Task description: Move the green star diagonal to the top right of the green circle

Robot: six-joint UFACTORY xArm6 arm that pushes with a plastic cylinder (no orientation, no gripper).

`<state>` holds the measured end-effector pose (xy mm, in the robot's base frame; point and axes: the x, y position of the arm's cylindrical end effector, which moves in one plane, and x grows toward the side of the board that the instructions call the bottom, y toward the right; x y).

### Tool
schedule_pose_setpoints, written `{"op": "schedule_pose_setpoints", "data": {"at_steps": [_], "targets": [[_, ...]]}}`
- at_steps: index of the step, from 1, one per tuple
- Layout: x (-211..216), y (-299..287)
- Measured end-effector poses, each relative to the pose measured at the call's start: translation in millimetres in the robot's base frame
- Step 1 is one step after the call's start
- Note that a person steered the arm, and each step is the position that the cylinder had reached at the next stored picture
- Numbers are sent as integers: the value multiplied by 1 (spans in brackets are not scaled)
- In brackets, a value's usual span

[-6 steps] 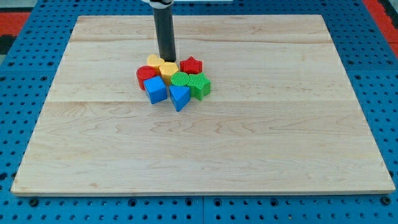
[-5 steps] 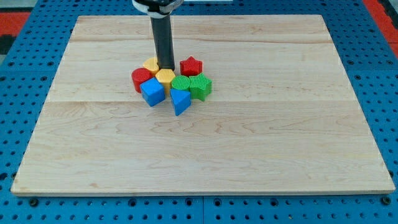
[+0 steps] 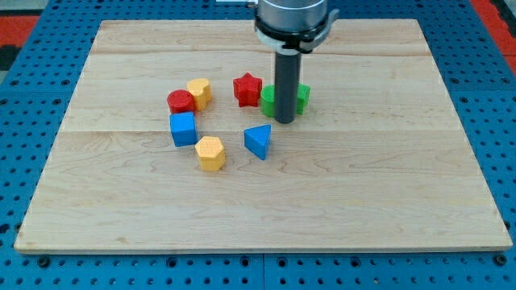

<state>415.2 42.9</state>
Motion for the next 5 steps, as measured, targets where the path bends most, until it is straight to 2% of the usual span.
{"op": "schedule_pose_setpoints", "data": {"at_steps": [2,5], "targets": [[-64,-4],[-76,18]]}}
